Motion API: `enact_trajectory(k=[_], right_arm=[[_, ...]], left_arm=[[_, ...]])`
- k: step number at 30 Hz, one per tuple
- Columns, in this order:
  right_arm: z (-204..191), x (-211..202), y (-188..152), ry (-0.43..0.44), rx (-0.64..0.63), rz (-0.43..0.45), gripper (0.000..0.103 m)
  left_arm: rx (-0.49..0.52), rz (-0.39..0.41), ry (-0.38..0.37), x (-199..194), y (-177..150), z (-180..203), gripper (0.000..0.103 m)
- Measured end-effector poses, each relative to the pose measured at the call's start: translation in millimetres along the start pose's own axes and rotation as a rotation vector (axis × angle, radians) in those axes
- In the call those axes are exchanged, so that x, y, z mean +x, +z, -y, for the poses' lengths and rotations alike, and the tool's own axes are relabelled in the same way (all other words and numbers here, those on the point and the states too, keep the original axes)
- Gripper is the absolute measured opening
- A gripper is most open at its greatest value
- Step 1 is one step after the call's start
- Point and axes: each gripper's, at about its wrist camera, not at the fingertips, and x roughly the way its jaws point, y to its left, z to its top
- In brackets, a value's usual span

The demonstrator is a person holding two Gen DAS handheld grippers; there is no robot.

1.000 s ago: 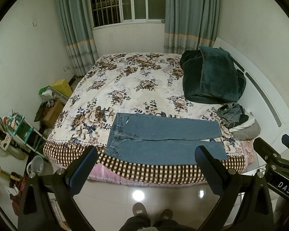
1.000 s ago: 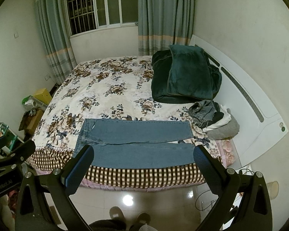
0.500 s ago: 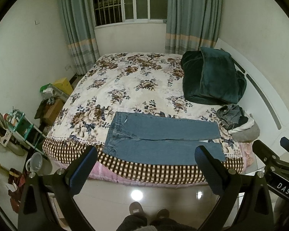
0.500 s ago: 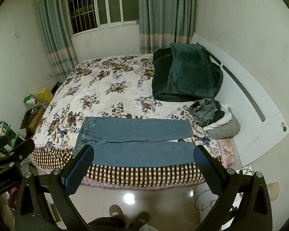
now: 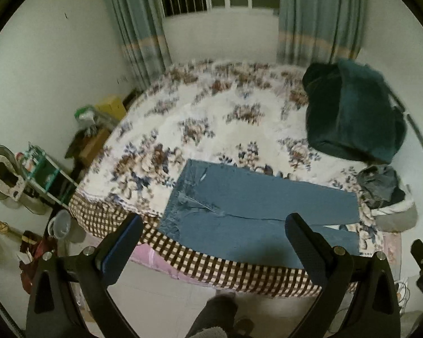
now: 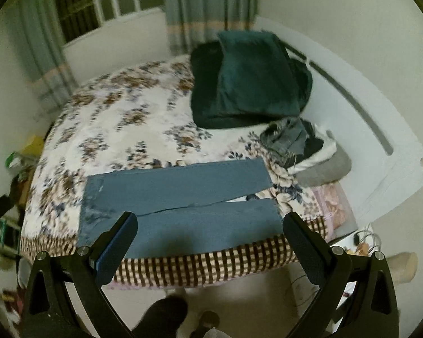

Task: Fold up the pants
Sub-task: 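Lower both tools to the jeans and grasp the leg hems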

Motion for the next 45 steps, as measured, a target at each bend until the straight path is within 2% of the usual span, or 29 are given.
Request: enact_trajectory(k=[4, 6, 9, 12, 15, 19, 24, 25, 27, 29, 30, 31, 32, 33, 34, 36, 37, 38, 41, 45], right_arm=[[-3, 104, 45, -0.034, 0.101, -0.111, 0.103], [5, 169, 68, -0.027, 0.161, -0.164, 0.103], [15, 269, 97, -0.023, 0.259, -0.25, 0.103], [28, 378, 115, -0.018, 0.362, -0.349, 0.103], [36, 486, 126, -0.015, 0.458, -0.44, 0.103], [44, 620, 127, -0.069, 0.527, -0.538, 0.103], [55, 716, 108, -0.119, 0.574, -0.618, 0.103], [57, 730, 106, -0.119, 0.591, -0.623, 0.103], [60, 756, 102, -0.107, 0.632, -0.627, 0.103], [63, 781, 95, -0.102, 0.674, -0.648, 0.103], [64, 793, 91, -0.106, 0.692, -0.661, 0.103], [64, 801, 88, -0.116, 0.7, -0.666, 0.103], [64, 809, 86, -0.126, 0.702, -0.665, 0.103], [64, 813, 84, -0.134, 0.699, -0.659, 0.103], [64, 816, 83, -0.135, 0.69, -0.649, 0.096], [64, 816, 80, -0.149, 0.659, -0.619, 0.062], [67, 814, 79, -0.153, 0.655, -0.603, 0.027], [70, 813, 77, -0.139, 0.663, -0.595, 0.015], [85, 797, 68, -0.081, 0.692, -0.54, 0.008], [105, 762, 52, 0.014, 0.713, -0.461, 0.006]], left_arm=[[0.002, -0.122, 0.031, 107, 39, 21, 0.103], [-0.012, -0.213, 0.015, 176, 60, 32, 0.103], [-0.04, -0.322, 0.029, 273, 82, 44, 0.103], [-0.085, -0.441, 0.071, 378, 97, 53, 0.103], [-0.155, -0.56, 0.096, 474, 101, 47, 0.103], [-0.239, -0.686, 0.139, 587, 96, 39, 0.103], [-0.332, -0.748, 0.163, 664, 86, 28, 0.103], [-0.341, -0.756, 0.168, 674, 84, 26, 0.102], [-0.35, -0.765, 0.172, 686, 80, 25, 0.085], [-0.362, -0.745, 0.178, 686, 78, 24, 0.078], [-0.36, -0.718, 0.187, 681, 79, 24, 0.063], [-0.358, -0.691, 0.208, 674, 80, 24, 0.052], [-0.36, -0.667, 0.214, 666, 82, 23, 0.032], [-0.363, -0.644, 0.207, 657, 83, 20, 0.024], [-0.377, -0.625, 0.185, 648, 83, 18, 0.022], [-0.399, -0.589, 0.125, 627, 81, 12, 0.004], [-0.397, -0.573, 0.105, 616, 81, 12, 0.004], [-0.39, -0.551, 0.092, 602, 82, 12, 0.004], [-0.386, -0.484, 0.057, 555, 84, 10, 0.004], [-0.41, -0.403, 0.004, 479, 87, 15, 0.003]])
